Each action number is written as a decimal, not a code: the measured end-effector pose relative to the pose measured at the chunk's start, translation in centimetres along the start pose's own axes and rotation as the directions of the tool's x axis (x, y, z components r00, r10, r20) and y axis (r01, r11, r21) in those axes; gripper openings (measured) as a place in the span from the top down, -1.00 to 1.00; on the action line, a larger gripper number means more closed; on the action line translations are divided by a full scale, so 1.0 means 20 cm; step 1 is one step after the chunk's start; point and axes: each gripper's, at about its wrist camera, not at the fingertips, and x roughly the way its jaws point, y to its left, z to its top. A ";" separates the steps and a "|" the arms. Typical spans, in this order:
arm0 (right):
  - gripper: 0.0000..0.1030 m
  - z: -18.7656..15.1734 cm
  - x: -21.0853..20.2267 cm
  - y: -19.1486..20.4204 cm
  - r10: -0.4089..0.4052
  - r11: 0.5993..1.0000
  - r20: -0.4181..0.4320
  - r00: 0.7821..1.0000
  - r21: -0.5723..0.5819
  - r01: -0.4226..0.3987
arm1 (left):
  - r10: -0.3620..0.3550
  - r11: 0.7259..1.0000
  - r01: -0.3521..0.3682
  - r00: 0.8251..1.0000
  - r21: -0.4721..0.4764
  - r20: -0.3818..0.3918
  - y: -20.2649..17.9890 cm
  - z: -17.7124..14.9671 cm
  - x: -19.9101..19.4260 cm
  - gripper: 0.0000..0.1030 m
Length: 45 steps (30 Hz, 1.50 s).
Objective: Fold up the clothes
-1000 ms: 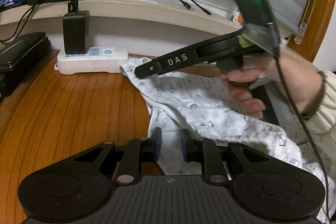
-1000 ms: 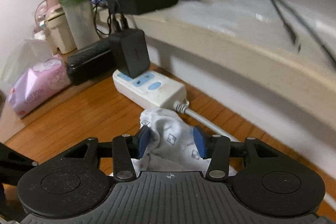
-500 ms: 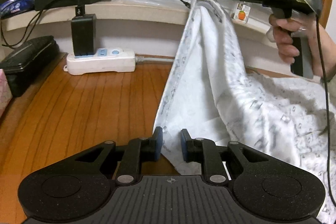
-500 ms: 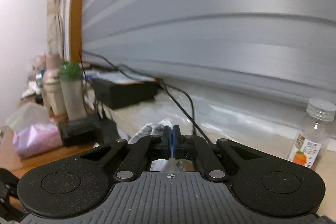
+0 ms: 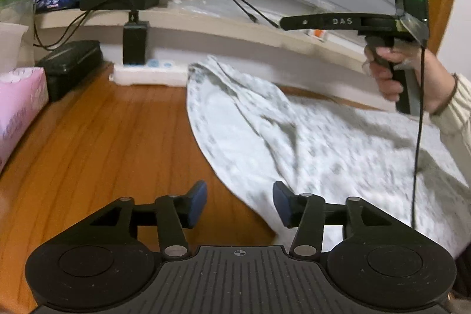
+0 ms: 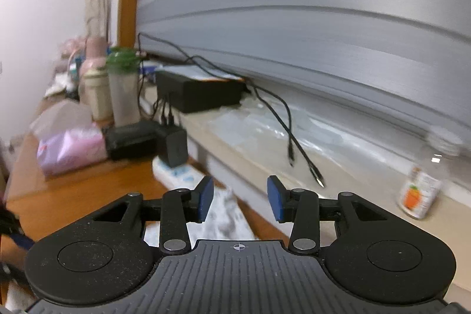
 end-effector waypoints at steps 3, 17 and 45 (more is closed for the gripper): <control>0.19 -0.02 -0.17 -0.02 -0.034 0.998 -0.026 0.999 -0.051 0.033 | -0.019 1.000 0.019 0.999 -0.007 -0.028 -0.05 -0.08 -0.03 -0.13; -0.26 -0.27 -0.97 -0.22 -0.092 0.992 -0.116 0.989 -0.093 0.082 | 0.037 0.999 -0.037 0.999 0.034 -0.009 -0.20 -0.23 -0.14 0.77; -0.10 -0.58 -0.33 0.31 0.155 0.987 -0.111 0.982 -0.016 -0.158 | 0.133 0.990 -0.136 0.988 -0.037 -0.073 0.00 -0.29 -0.35 0.38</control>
